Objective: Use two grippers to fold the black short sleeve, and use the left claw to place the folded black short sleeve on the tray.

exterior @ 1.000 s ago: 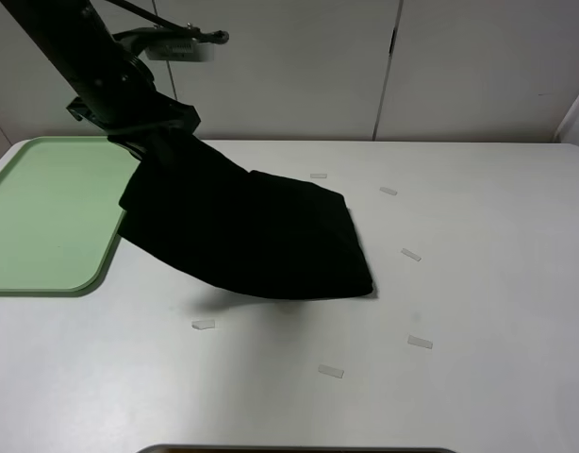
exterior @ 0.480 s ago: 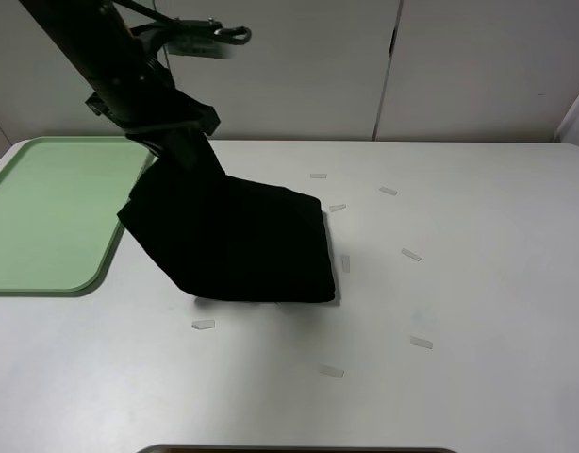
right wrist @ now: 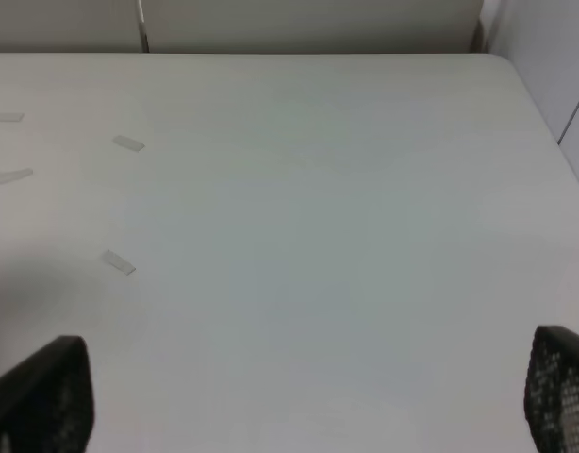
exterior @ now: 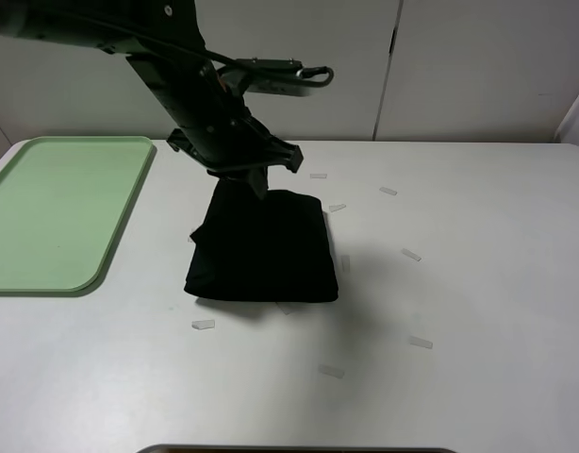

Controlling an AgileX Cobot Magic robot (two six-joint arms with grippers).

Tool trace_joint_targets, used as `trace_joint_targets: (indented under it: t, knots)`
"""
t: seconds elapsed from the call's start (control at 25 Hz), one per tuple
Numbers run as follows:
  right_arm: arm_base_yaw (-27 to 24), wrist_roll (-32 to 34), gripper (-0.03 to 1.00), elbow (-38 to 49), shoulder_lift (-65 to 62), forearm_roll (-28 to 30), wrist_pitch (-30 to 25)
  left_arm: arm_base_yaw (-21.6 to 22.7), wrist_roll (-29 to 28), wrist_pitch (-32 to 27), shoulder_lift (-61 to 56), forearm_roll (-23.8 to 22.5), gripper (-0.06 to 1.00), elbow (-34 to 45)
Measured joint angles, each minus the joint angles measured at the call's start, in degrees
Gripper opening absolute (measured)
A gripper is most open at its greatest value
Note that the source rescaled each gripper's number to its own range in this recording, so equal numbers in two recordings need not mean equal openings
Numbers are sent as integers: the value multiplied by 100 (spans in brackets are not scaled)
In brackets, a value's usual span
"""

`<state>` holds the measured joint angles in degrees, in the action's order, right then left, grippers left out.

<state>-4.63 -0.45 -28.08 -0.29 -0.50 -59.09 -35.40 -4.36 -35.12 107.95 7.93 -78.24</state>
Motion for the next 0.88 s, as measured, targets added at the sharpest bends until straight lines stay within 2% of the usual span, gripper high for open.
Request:
trace_joint_targets:
  t: [0.32, 0.44, 0.48, 0.52, 0.64, 0.68, 0.72, 0.76, 0.88]
  knots:
    - [0, 1, 100, 0, 0, 0, 0, -330, -462, 991, 540, 132, 5, 0]
    - [0, 1, 100, 0, 0, 0, 0, -393, -541, 1235, 658, 241, 12, 0]
    - [0, 1, 100, 0, 0, 0, 0, -408, -548, 1297, 676, 278, 18, 0]
    - [0, 1, 100, 0, 0, 0, 0, -415, -554, 1373, 685, 283, 28, 0]
    - [0, 1, 100, 0, 0, 0, 0, -415, -554, 1539, 703, 303, 73, 0]
    - [0, 1, 100, 0, 0, 0, 0, -415, -548, 1591, 703, 303, 83, 0]
    - [0, 1, 100, 0, 0, 0, 0, -415, -547, 1658, 703, 303, 89, 0]
    - [0, 1, 100, 0, 0, 0, 0, -415, -547, 1658, 703, 303, 89, 0]
    - [0, 1, 100, 0, 0, 0, 0, -415, -530, 1740, 703, 303, 98, -51]
